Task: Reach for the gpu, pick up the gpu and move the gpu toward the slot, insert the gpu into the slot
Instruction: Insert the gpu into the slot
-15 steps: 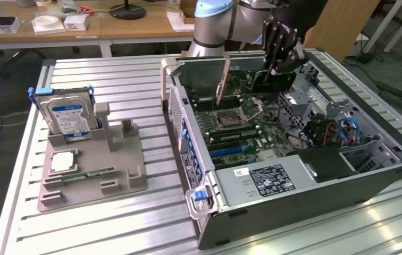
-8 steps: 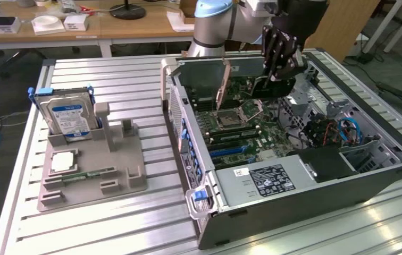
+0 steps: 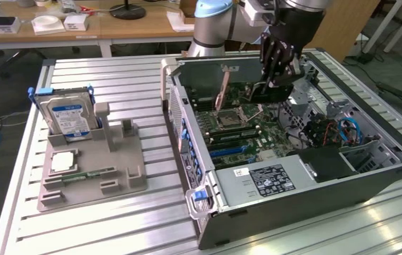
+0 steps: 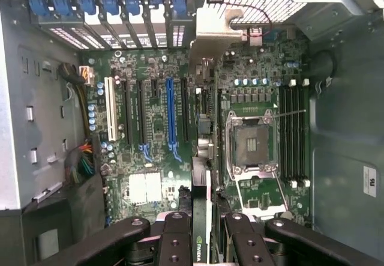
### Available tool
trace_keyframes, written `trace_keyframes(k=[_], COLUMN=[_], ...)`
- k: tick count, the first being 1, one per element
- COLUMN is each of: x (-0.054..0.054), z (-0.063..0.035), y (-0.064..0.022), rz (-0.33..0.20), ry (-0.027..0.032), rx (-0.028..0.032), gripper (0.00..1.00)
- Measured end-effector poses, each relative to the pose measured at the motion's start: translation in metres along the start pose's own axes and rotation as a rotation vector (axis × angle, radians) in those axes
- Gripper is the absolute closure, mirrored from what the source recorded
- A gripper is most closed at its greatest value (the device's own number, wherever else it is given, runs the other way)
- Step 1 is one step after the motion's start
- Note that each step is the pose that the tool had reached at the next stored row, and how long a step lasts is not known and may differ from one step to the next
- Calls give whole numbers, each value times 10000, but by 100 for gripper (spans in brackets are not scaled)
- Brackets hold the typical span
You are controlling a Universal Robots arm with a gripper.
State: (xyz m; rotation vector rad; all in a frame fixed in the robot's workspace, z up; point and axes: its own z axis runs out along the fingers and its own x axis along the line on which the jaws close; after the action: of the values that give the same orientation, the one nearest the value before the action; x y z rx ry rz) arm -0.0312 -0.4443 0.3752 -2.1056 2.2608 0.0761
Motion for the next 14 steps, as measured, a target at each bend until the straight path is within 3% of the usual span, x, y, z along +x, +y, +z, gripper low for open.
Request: trace_keyframes(k=[8,10,14], x=[33,35,38], z=[70,92,134], y=[5,7,5], rz=[-51,-177,-722], ry=[17,-21,-23], rx=[-95,-107,-165], gripper=[74,74,74])
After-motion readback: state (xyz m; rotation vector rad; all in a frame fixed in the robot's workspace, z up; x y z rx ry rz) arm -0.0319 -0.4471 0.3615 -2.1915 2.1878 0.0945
